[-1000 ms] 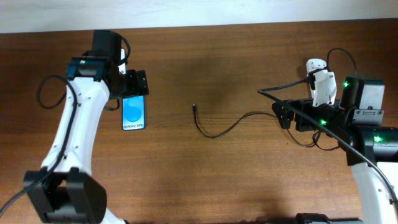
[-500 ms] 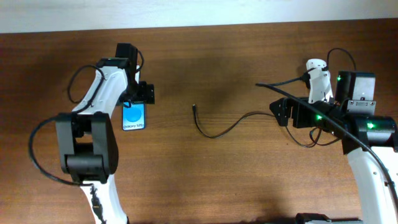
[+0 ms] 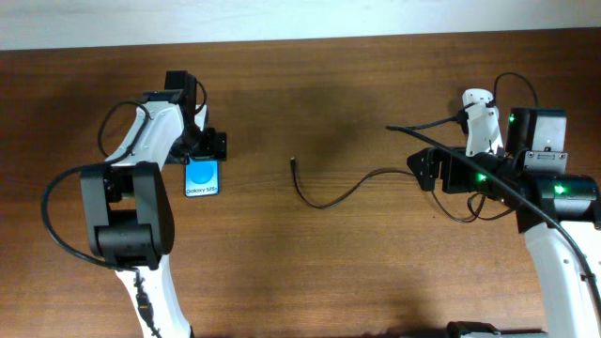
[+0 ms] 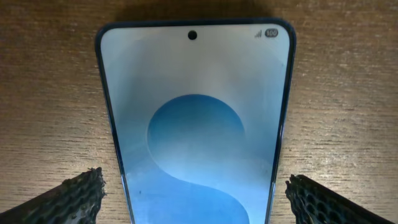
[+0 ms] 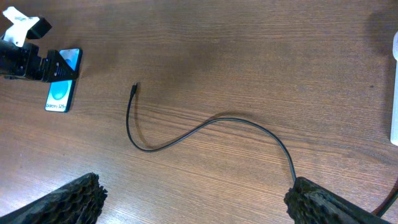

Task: Plug charger to phone and switch on socket
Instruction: 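Lower the left gripper over the blue phone and grasp it, then lift the phone with the left gripper and tilt it upright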

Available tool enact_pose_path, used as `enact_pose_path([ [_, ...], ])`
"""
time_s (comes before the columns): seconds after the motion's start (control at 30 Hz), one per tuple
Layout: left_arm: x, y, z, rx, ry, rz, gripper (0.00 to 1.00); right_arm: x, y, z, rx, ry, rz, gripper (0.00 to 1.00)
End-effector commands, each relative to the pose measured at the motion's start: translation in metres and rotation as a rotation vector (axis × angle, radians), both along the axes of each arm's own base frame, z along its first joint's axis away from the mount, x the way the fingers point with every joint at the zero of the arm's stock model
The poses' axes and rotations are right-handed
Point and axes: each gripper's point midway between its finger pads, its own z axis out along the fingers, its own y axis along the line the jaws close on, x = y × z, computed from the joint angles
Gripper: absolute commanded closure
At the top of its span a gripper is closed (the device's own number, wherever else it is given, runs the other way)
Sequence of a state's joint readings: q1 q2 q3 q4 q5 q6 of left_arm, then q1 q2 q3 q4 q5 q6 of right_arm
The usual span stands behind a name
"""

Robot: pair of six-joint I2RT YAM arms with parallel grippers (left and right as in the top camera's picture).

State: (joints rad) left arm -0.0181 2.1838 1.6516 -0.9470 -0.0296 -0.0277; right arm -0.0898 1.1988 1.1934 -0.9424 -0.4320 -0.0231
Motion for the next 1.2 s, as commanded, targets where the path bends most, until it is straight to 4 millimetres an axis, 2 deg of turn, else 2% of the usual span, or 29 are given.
enact_pose_path([
  [0.0, 0.001, -0.002, -0.001, -0.013, 0.004, -0.022, 0.01, 0.001, 0.002, 0.007, 0.0, -0.017, 0.005, 0.02],
  [0.3, -0.003, -0.002, -0.014, -0.013, 0.011, -0.022, 0.01, 0.001, 0.002, 0.007, 0.0, -0.017, 0.005, 0.02],
  [0.57, -0.015, -0.004, -0.043, -0.021, 0.093, -0.086, 0.0, 0.002, 0.002, 0.007, 0.0, -0.017, 0.005, 0.02],
  [0.77, -0.015, -0.004, -0.044, -0.02, 0.095, -0.085, 0.17, 0.002, 0.002, 0.007, 0.0, -0.017, 0.005, 0.02],
  [0.8, -0.014, -0.004, -0.043, -0.021, 0.093, -0.076, 0.22, 0.002, 0.002, 0.007, 0.0, -0.017, 0.005, 0.02],
  [0.9, -0.009, -0.004, -0.035, -0.025, 0.085, -0.039, 0.31, 0.001, 0.002, 0.007, 0.0, -0.017, 0.005, 0.02],
  [0.97, -0.002, -0.005, -0.021, -0.032, 0.075, -0.016, 0.34, 0.002, 0.002, 0.007, 0.0, -0.017, 0.005, 0.02],
  [1.17, 0.025, -0.011, 0.039, -0.061, 0.013, 0.005, 0.4, 0.002, 0.002, 0.007, 0.0, -0.017, 0.005, 0.02],
])
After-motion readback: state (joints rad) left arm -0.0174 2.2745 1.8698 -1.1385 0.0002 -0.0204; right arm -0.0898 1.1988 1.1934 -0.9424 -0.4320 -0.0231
